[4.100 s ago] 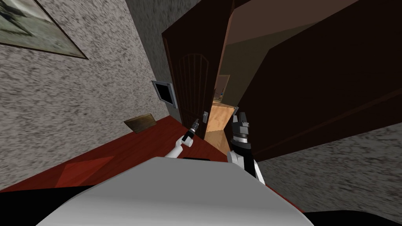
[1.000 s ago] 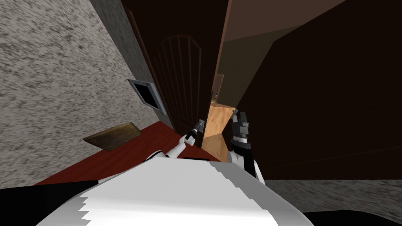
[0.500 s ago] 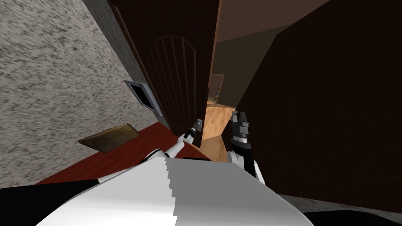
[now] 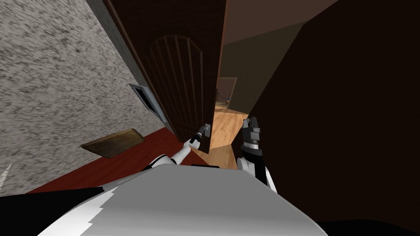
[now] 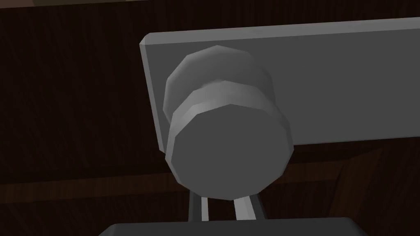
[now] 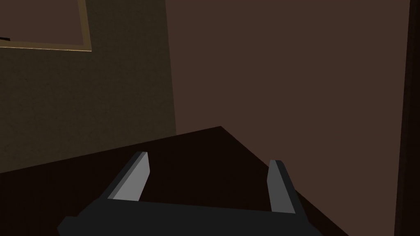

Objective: Push the door open

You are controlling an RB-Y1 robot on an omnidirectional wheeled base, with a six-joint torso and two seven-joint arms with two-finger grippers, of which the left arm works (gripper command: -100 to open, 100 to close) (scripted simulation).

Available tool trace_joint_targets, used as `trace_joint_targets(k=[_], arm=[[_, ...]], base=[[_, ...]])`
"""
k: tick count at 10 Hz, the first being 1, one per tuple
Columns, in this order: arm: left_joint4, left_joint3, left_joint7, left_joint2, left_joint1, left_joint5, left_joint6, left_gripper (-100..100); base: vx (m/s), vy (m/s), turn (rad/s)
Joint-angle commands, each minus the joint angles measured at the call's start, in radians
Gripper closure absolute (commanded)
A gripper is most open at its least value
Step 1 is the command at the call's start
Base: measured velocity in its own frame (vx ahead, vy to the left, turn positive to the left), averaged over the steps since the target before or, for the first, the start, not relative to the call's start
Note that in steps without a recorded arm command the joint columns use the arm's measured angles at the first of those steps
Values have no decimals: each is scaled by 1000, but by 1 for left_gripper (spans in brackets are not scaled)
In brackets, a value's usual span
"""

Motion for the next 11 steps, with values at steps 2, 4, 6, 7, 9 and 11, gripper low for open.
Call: trace_joint_targets(k=[2,4,6,7,9,11], arm=[[-31,8,-2,15,14,5,14,-100],[-34,6,0,16,15,7,16,-100],[-38,3,3,11,17,10,19,-100],[-41,0,5,3,18,12,21,-100],[-45,-3,8,-15,20,16,24,-100],[-38,1,7,2,18,15,19,-100]], base=[[18,-57,55],[-200,28,11],[-201,11,21],[-226,9,27],[-216,5,18],[-2,-18,-20]])
